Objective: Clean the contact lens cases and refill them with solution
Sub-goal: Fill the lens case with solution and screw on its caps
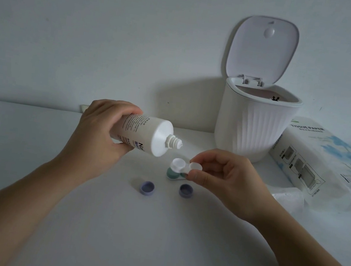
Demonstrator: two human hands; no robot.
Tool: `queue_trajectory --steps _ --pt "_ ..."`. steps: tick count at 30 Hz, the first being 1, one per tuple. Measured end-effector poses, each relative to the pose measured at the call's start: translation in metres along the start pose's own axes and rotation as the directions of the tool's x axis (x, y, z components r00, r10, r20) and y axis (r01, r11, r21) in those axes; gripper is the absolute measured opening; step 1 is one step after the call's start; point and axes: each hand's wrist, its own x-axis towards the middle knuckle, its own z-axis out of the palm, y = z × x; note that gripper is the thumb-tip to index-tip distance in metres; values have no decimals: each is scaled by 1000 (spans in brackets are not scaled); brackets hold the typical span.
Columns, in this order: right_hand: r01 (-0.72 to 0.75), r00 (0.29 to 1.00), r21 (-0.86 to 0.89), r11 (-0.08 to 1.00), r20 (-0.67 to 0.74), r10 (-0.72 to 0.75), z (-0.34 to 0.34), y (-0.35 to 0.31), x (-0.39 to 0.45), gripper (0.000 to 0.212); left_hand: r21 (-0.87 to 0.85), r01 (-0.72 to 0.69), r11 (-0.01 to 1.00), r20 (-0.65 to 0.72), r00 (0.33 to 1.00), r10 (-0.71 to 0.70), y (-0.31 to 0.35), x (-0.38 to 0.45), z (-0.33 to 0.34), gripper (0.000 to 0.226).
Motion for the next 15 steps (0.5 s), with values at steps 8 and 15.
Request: queue_trajectory --steps 8,15 --pt "69 997 -206 976 -29 -76 -2 -1 -1 14 -152 187 970 -7 982 -191 -4 -4 -2 74" --pt "-34 999 -335 942 11 40 -3 -13 -5 18 -188 207 960 13 978 -209 -5 -4 3 73"
